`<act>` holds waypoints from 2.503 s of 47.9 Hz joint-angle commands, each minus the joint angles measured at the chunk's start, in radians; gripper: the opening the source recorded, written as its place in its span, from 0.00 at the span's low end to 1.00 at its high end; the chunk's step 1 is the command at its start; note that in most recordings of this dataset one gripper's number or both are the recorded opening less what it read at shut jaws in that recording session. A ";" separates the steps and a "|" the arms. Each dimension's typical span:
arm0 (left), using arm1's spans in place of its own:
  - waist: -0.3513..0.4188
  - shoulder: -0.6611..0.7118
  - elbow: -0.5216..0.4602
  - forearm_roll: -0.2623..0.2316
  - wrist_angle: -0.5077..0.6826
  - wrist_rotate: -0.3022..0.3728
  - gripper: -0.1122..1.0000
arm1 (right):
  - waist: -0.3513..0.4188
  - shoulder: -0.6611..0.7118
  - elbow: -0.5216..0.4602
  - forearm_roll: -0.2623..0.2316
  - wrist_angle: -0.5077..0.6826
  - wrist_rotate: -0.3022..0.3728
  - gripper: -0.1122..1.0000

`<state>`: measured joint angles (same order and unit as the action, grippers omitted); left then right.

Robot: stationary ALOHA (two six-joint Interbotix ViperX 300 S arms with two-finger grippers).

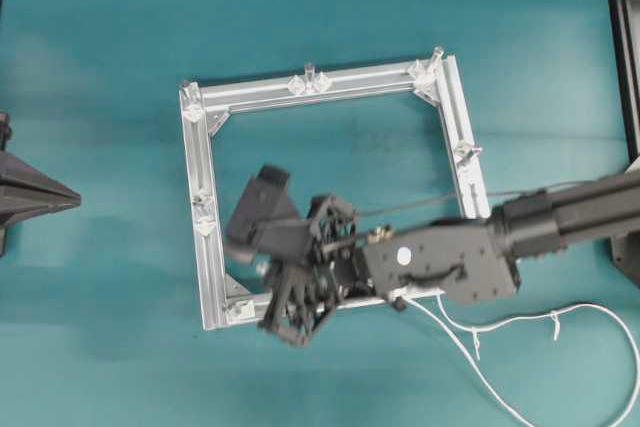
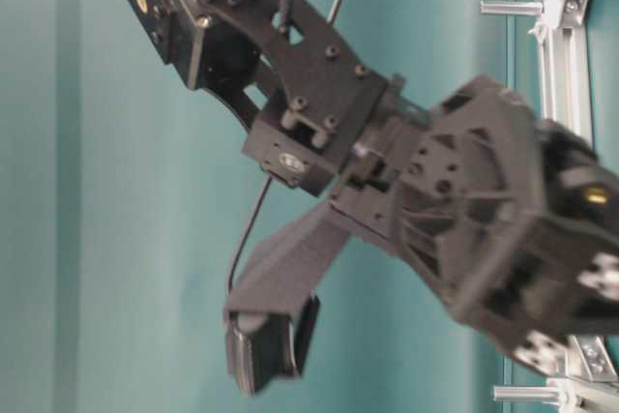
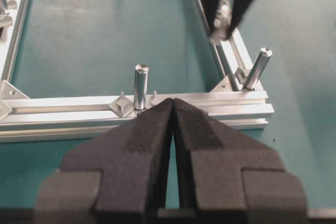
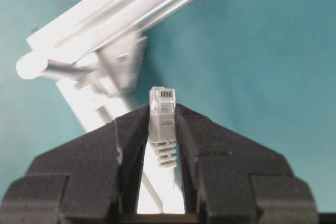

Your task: Move the cable alternately left and right between 8 pins so it hooks onto each one.

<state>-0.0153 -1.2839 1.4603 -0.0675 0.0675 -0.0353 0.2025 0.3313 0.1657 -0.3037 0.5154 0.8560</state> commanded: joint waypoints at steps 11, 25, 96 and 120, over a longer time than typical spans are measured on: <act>-0.005 0.006 -0.014 0.003 -0.003 -0.002 0.11 | 0.106 -0.002 -0.048 0.017 -0.003 0.009 0.28; -0.003 0.006 -0.020 0.003 0.000 0.000 0.11 | 0.143 0.064 -0.130 0.080 -0.003 0.008 0.28; -0.005 0.006 -0.023 0.003 0.000 -0.003 0.11 | -0.028 0.354 -0.618 0.025 0.098 -0.049 0.28; -0.005 0.006 -0.017 0.003 0.000 -0.003 0.11 | -0.072 0.213 -0.411 -0.117 0.081 0.144 0.28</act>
<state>-0.0153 -1.2839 1.4603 -0.0675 0.0721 -0.0353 0.1427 0.6397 -0.2792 -0.3835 0.6213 0.9679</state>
